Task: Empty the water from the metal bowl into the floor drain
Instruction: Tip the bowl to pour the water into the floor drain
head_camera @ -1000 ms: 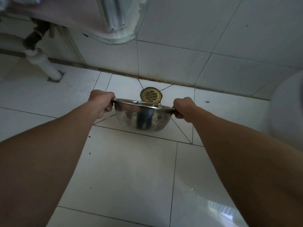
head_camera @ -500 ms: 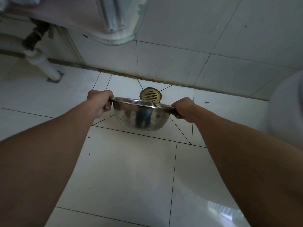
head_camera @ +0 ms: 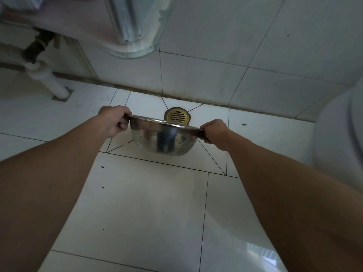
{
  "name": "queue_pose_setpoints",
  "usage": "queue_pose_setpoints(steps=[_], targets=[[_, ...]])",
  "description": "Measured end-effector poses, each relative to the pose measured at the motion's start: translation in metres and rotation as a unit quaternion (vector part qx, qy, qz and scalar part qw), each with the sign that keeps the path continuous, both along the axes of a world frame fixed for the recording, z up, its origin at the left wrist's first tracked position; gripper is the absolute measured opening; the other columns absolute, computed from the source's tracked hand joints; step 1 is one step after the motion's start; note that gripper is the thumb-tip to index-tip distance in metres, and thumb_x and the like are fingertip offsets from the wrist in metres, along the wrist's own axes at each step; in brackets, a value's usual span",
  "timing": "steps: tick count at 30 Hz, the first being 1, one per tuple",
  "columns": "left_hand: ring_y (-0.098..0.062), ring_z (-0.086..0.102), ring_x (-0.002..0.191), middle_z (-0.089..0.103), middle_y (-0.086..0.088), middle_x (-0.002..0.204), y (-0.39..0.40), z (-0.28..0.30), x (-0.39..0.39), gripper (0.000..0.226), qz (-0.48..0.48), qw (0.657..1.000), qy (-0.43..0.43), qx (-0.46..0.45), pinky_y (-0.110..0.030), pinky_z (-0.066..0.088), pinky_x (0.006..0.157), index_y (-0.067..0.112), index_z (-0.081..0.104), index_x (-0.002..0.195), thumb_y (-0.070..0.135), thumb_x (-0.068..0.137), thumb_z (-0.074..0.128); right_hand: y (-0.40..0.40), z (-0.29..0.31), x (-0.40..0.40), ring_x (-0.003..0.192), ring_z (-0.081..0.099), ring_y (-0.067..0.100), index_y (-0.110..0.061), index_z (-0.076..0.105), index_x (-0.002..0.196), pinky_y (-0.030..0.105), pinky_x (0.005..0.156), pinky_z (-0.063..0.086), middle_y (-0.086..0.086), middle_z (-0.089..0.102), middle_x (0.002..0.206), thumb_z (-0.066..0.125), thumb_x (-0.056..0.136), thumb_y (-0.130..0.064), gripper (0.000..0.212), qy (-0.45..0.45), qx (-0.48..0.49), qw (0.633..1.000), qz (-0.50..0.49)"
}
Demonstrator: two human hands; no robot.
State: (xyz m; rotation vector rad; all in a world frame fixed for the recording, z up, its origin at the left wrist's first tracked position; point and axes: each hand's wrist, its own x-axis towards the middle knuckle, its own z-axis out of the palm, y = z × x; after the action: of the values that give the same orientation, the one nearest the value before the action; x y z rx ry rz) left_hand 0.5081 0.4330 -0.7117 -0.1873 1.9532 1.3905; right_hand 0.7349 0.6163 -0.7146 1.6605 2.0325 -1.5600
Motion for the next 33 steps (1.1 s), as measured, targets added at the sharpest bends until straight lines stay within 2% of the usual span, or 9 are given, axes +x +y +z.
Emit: queue_pose_setpoints(steps=[4, 8, 12, 15, 19, 22, 25, 29, 33], targets=[[-0.006, 0.029, 0.029, 0.043, -0.007, 0.064, 0.003, 0.000, -0.011, 0.019, 0.004, 1.000, -0.008, 0.021, -0.014, 0.023, 0.032, 0.006, 0.052, 0.071, -0.002, 0.087, 0.058, -0.006, -0.003, -0.002, 0.079, 0.063, 0.022, 0.010, 0.071, 0.112, 0.037, 0.092, 0.057, 0.016, 0.066, 0.085, 0.051, 0.098, 0.003, 0.025, 0.004, -0.041, 0.999, -0.023], [-0.006, 0.030, 0.028, 0.044, -0.007, 0.064, 0.010, 0.003, -0.015, 0.016, 0.011, 0.999, -0.001, 0.031, -0.013, 0.024, 0.032, 0.006, 0.054, 0.073, -0.002, 0.086, 0.060, -0.011, -0.009, -0.001, 0.083, 0.065, 0.024, 0.011, 0.070, 0.114, 0.038, 0.091, 0.058, 0.020, 0.066, 0.093, 0.050, 0.099, 0.002, 0.026, 0.008, -0.063, 0.997, -0.035], [-0.006, 0.030, 0.025, 0.042, -0.006, 0.058, 0.020, 0.009, -0.015, 0.023, 0.022, 0.999, 0.005, 0.039, -0.012, 0.024, 0.031, 0.006, 0.050, 0.068, -0.003, 0.087, 0.059, -0.010, -0.016, -0.002, 0.078, 0.064, 0.025, 0.012, 0.071, 0.111, 0.039, 0.088, 0.059, 0.021, 0.066, 0.089, 0.049, 0.099, 0.004, 0.026, 0.015, -0.072, 0.996, -0.044], [-0.006, 0.030, 0.024, 0.042, -0.004, 0.050, 0.023, 0.011, -0.014, 0.024, 0.030, 0.999, -0.002, 0.042, -0.011, 0.025, 0.032, 0.006, 0.049, 0.068, -0.004, 0.087, 0.058, -0.007, -0.020, -0.002, 0.082, 0.065, 0.027, 0.010, 0.072, 0.106, 0.043, 0.092, 0.059, 0.019, 0.065, 0.086, 0.050, 0.098, 0.004, 0.024, 0.018, -0.062, 0.997, -0.049], [-0.005, 0.033, 0.023, 0.041, 0.003, 0.033, 0.027, 0.012, -0.010, 0.027, 0.029, 0.999, -0.019, 0.027, -0.011, 0.029, 0.030, 0.008, 0.046, 0.068, -0.004, 0.090, 0.054, -0.004, -0.022, 0.000, 0.068, 0.063, 0.021, -0.002, 0.068, 0.082, 0.035, 0.080, 0.060, 0.013, 0.063, 0.075, 0.051, 0.099, 0.000, 0.023, 0.015, -0.060, 0.996, -0.064], [-0.004, 0.034, 0.023, 0.042, 0.004, 0.032, 0.030, 0.012, -0.006, 0.029, 0.023, 0.999, -0.027, 0.026, -0.010, 0.028, 0.029, 0.010, 0.045, 0.067, -0.002, 0.093, 0.052, -0.003, -0.024, 0.003, 0.073, 0.064, 0.025, -0.008, 0.060, 0.069, 0.039, 0.086, 0.059, 0.014, 0.063, 0.072, 0.051, 0.098, 0.001, 0.032, 0.009, -0.051, 0.996, -0.068], [-0.004, 0.034, 0.022, 0.043, 0.005, 0.031, 0.032, 0.014, -0.004, 0.031, 0.018, 0.999, -0.034, 0.026, -0.010, 0.026, 0.029, 0.011, 0.044, 0.068, 0.000, 0.097, 0.049, 0.000, -0.025, 0.005, 0.074, 0.064, 0.027, -0.005, 0.063, 0.072, 0.042, 0.090, 0.060, 0.015, 0.063, 0.072, 0.050, 0.097, 0.006, 0.030, 0.012, -0.046, 0.997, -0.064], [-0.003, 0.034, 0.022, 0.044, 0.006, 0.031, 0.033, 0.016, -0.002, 0.032, 0.008, 0.999, -0.045, 0.029, -0.011, 0.026, 0.027, 0.011, 0.046, 0.069, 0.003, 0.099, 0.048, 0.004, -0.023, 0.006, 0.077, 0.063, 0.029, 0.003, 0.068, 0.090, 0.046, 0.092, 0.060, 0.022, 0.064, 0.084, 0.050, 0.095, 0.010, 0.020, 0.034, -0.037, 0.997, -0.054], [-0.003, 0.034, 0.022, 0.044, 0.006, 0.032, 0.033, 0.018, -0.003, 0.031, -0.001, 0.998, -0.051, 0.033, -0.011, 0.026, 0.027, 0.011, 0.046, 0.069, 0.004, 0.099, 0.049, 0.003, -0.020, 0.008, 0.079, 0.062, 0.029, 0.000, 0.067, 0.079, 0.049, 0.092, 0.059, 0.021, 0.065, 0.083, 0.050, 0.095, 0.008, 0.025, 0.054, -0.023, 0.997, -0.052]])
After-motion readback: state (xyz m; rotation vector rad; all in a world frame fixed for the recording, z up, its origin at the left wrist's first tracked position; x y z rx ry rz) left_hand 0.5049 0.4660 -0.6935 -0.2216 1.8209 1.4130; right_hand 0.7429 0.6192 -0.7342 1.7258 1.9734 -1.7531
